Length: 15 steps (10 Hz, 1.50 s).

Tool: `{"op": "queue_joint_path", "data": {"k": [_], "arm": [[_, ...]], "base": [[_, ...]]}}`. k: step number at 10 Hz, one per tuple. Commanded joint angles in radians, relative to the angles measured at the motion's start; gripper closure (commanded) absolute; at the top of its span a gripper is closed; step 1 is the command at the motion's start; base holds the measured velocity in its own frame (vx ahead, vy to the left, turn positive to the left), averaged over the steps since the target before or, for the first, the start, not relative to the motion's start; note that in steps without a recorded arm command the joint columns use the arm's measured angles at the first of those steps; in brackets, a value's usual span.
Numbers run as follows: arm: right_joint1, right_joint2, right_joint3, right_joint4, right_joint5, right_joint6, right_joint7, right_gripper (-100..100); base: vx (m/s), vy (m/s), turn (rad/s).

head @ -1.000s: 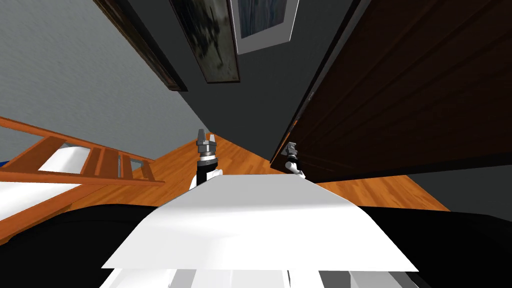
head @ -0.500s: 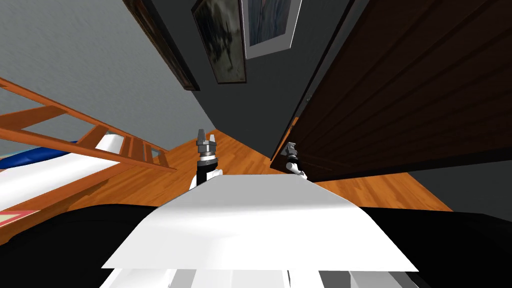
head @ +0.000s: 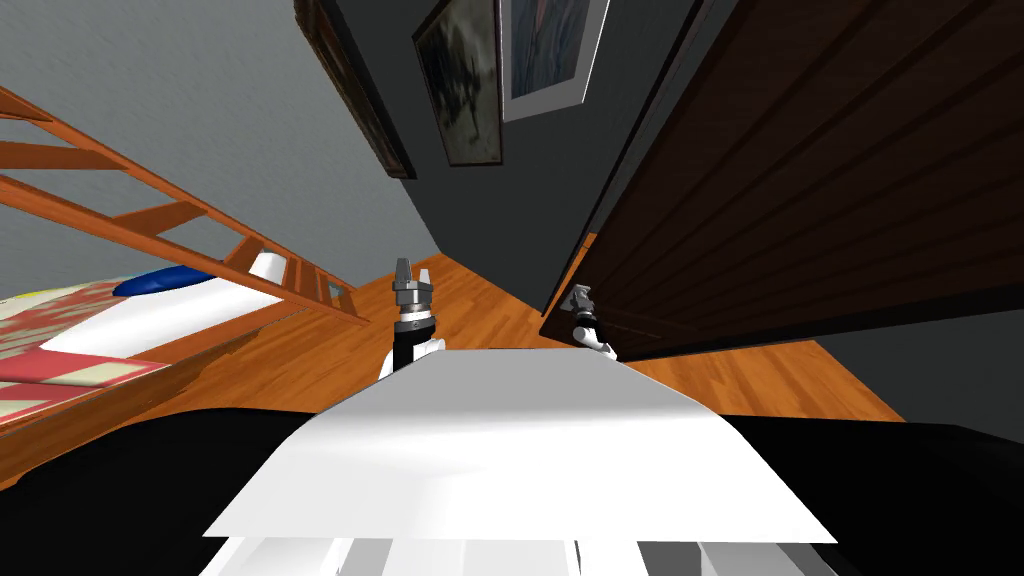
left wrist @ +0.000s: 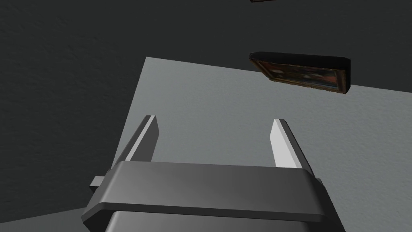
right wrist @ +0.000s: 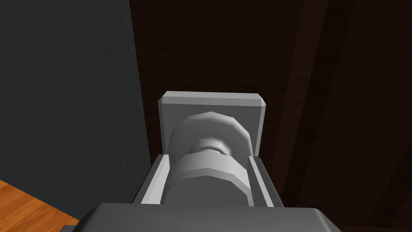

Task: Pull the door open

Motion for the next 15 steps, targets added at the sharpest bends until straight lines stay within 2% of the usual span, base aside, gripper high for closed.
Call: {"op": "queue_joint_path", "data": {"k": [1,4,5,6,7,15], "arm": [[0.011,-0.019,0.024,-0.007,0.002,-0.009,-0.022,100],[0.03,-0.05,0.058,-0.025,0.004,-0.02,-0.053,100],[0.027,-0.044,0.053,-0.019,0.004,-0.015,-0.045,100],[0.039,-0.061,0.074,-0.026,0.006,-0.023,-0.064,100],[0.042,-0.065,0.078,-0.028,0.007,-0.025,-0.068,100],[0.086,-0.146,0.147,-0.067,0.014,-0.066,-0.143,100]], "base": [[-0.282,-0.048,0.164],[-0.277,-0.052,0.146],[-0.116,-0.015,0.034],[-0.14,-0.023,0.137],[-0.195,-0.039,0.122],[-0.211,-0.047,0.114]]}}
